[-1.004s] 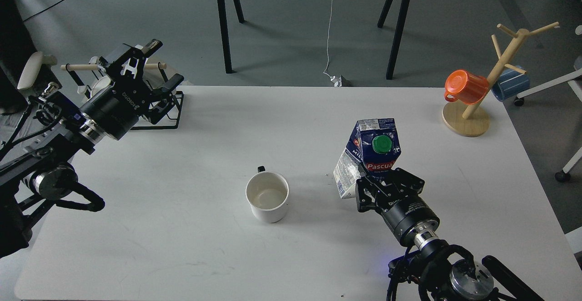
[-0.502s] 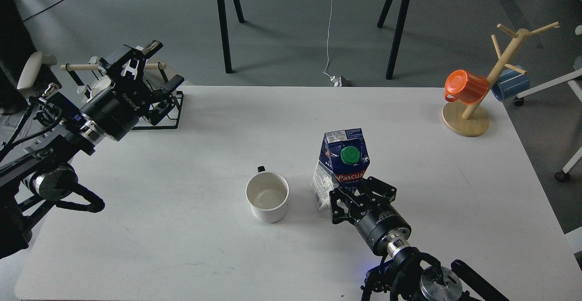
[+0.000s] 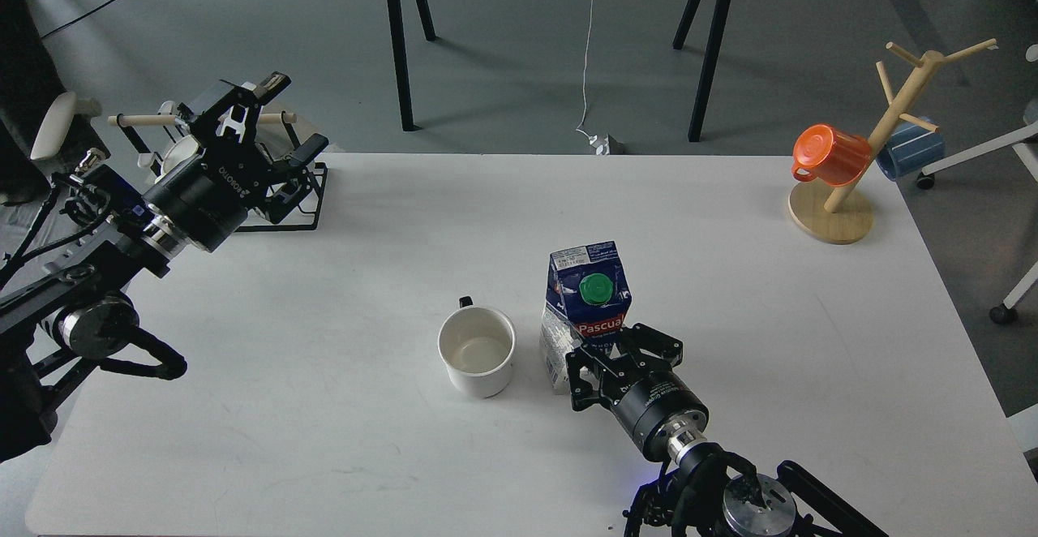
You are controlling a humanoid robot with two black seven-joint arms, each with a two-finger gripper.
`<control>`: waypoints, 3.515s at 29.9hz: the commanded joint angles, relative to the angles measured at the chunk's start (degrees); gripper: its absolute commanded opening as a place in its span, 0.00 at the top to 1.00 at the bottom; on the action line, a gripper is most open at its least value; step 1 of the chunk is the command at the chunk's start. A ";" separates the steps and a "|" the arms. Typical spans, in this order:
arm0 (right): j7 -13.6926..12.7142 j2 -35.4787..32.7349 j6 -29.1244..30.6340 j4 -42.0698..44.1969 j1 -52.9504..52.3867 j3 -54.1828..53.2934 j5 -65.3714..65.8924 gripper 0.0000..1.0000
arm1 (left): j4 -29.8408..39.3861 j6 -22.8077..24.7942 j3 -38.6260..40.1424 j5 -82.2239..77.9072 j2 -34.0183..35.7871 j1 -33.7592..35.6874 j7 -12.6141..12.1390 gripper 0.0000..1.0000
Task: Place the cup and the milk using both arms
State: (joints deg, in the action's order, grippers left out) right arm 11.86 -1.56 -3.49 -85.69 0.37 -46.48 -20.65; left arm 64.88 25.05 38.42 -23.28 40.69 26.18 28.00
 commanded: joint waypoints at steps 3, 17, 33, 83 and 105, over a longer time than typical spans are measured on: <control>-0.17 0.50 -0.82 0.44 -0.89 0.25 -0.01 0.51 | -0.02 -0.01 0.07 -0.36 0.00 -0.16 0.00 0.13; -0.26 0.42 -0.99 0.70 -0.81 0.60 -0.01 0.04 | -0.02 -0.01 0.07 -0.36 0.00 -0.51 0.00 0.13; -0.61 -0.11 0.50 -1.14 0.34 2.71 0.17 0.03 | -0.02 0.08 0.07 -0.36 0.09 -0.60 0.00 0.13; 0.00 -9.86 2.07 -13.62 13.16 2.53 0.70 0.02 | -1.52 0.35 0.07 -0.71 -0.09 -1.04 0.00 0.13; 0.09 -41.05 31.49 -13.36 18.62 2.72 0.79 0.02 | -2.57 0.26 -0.01 -0.71 -0.70 -1.04 0.00 0.13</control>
State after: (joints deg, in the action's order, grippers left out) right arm 11.71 -36.92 27.94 -99.26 18.78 -41.39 -19.52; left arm 62.52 25.31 38.41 -24.00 40.38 25.14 28.00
